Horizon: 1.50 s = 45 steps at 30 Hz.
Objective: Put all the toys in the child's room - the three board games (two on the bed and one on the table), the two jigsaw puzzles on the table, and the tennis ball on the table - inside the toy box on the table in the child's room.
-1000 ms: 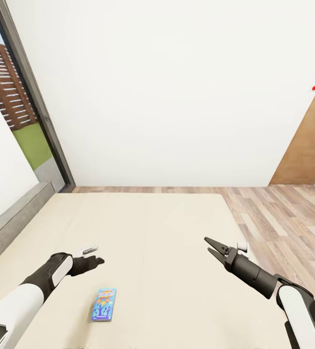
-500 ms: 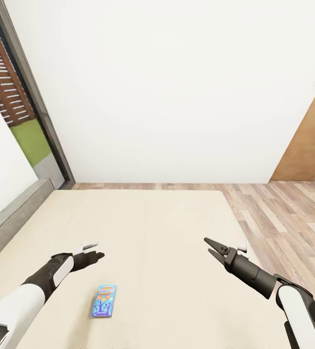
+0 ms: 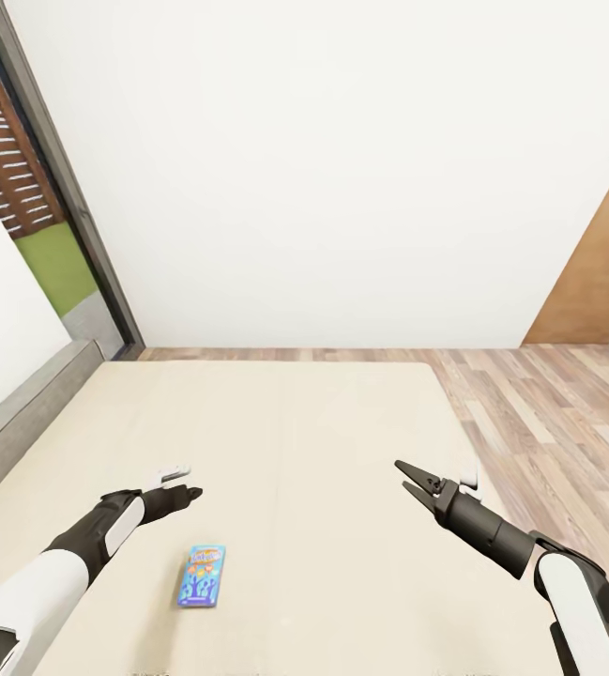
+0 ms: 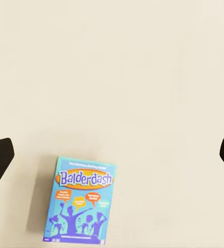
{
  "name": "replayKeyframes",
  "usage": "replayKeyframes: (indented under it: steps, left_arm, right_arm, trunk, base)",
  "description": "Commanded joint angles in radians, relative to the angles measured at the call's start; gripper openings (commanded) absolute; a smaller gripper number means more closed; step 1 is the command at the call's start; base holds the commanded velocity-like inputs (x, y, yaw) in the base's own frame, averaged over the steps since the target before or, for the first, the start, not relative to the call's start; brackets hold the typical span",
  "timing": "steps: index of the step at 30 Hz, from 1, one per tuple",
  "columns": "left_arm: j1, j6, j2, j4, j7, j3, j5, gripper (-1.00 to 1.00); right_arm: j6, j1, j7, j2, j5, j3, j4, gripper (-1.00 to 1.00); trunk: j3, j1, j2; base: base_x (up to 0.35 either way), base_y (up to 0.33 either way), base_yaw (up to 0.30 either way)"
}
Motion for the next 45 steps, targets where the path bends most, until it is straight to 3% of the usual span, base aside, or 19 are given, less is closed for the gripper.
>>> replayKeyframes:
  steps: [1, 45]
  left_arm:
    - [-0.001, 0.004, 0.001, -0.001, -0.001, -0.004, 0.003, 1.00]
    - [-0.001, 0.003, -0.005, -0.001, -0.001, -0.004, -0.015, 1.00]
  right_arm:
    - [0.005, -0.001, 0.006, 0.000, 0.004, -0.002, 0.000, 1.00]
    - [0.007, -0.001, 0.007, 0.001, 0.004, 0.001, -0.001, 1.00]
  trunk:
    - [-0.004, 0.001, -0.002]
    - [-0.076, 0.001, -0.002]
  base:
    - [0.000, 0.000, 0.000]
    - [0.000, 0.000, 0.000]
